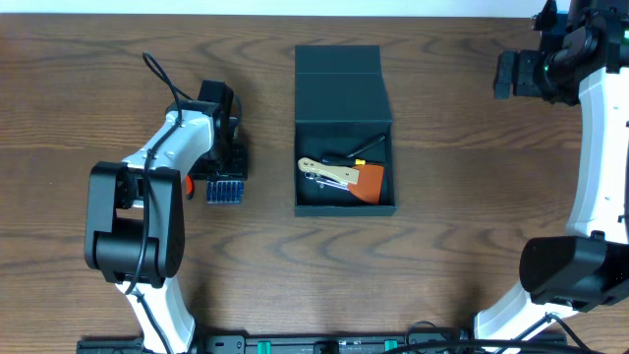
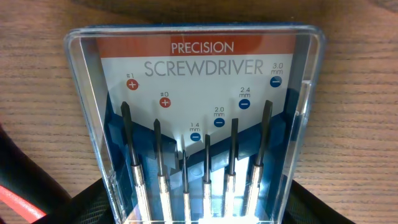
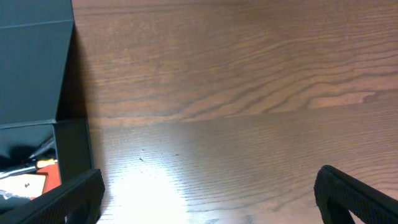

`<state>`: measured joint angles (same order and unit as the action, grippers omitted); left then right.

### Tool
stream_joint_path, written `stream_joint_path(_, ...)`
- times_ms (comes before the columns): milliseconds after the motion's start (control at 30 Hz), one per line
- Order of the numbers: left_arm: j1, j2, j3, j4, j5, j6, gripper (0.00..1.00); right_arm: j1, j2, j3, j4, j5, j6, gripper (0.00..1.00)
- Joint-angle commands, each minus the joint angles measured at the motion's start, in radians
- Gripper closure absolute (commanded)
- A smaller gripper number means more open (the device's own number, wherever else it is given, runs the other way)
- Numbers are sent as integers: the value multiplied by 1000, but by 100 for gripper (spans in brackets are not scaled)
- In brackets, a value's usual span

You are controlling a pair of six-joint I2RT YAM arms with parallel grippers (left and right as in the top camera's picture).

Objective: Pack container
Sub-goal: 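Lower the left gripper and close it on the screwdriver case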

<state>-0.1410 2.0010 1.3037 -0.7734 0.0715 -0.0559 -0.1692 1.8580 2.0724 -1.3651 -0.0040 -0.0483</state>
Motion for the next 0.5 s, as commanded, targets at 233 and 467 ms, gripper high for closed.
stream_joint_path(233, -1, -40, -23, -10, 23, -6, 48, 0, -4, -5, -2, -1, -13, 1)
stream_joint_path(467, -1, -154, -23, -49, 23, -5, 57, 0, -4, -5, -3, -1, -13, 1)
